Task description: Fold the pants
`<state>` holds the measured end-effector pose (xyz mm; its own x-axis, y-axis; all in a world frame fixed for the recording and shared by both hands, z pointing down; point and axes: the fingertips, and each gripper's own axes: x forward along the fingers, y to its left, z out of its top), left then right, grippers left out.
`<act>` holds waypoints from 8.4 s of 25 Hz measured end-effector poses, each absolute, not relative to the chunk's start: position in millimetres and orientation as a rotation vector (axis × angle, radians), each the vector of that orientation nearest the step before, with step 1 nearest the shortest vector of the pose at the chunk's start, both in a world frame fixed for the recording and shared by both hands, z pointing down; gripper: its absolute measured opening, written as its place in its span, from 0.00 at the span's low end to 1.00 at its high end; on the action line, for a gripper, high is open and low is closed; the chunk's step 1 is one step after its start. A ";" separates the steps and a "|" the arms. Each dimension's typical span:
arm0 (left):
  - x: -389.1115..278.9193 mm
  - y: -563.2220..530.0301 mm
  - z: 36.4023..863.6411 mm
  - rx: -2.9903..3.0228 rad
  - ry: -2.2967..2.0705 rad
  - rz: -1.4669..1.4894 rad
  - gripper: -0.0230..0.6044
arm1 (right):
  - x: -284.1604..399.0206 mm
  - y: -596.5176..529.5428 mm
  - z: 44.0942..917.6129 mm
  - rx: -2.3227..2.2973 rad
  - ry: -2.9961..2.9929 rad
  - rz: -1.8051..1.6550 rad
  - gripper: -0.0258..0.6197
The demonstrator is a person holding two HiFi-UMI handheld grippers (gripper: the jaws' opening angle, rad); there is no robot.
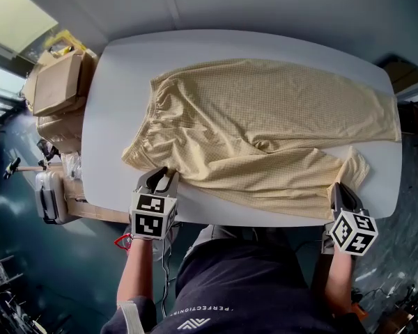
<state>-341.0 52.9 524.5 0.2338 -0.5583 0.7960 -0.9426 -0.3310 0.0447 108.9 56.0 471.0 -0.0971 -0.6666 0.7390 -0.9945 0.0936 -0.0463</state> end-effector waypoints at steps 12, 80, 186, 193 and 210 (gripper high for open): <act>-332.5 46.8 500.9 1.960 -1.467 0.969 0.08 | 141.0 55.8 444.0 1.673 -1.866 0.681 0.06; -306.9 -160.8 438.8 1.782 -1.708 0.941 0.08 | 352.8 -143.8 336.8 2.071 -1.772 0.450 0.06; -307.1 -200.9 492.0 2.123 -1.306 0.882 0.03 | -106.7 -226.0 494.6 0.989 -2.220 0.659 0.04; -322.1 -209.6 498.5 2.060 -1.396 0.862 0.03 | -106.6 -252.2 504.9 1.070 -2.199 0.700 0.04; -235.1 -178.3 497.4 2.268 -1.000 0.970 0.03 | -116.1 -168.5 513.2 0.659 -2.202 0.684 0.04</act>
<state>-235.1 -178.3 497.4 0.4831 -0.4358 0.7594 -0.7722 -0.6208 0.1350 -116.1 -168.5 513.2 -0.6049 -0.2447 0.7578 -0.6310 0.7278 -0.2687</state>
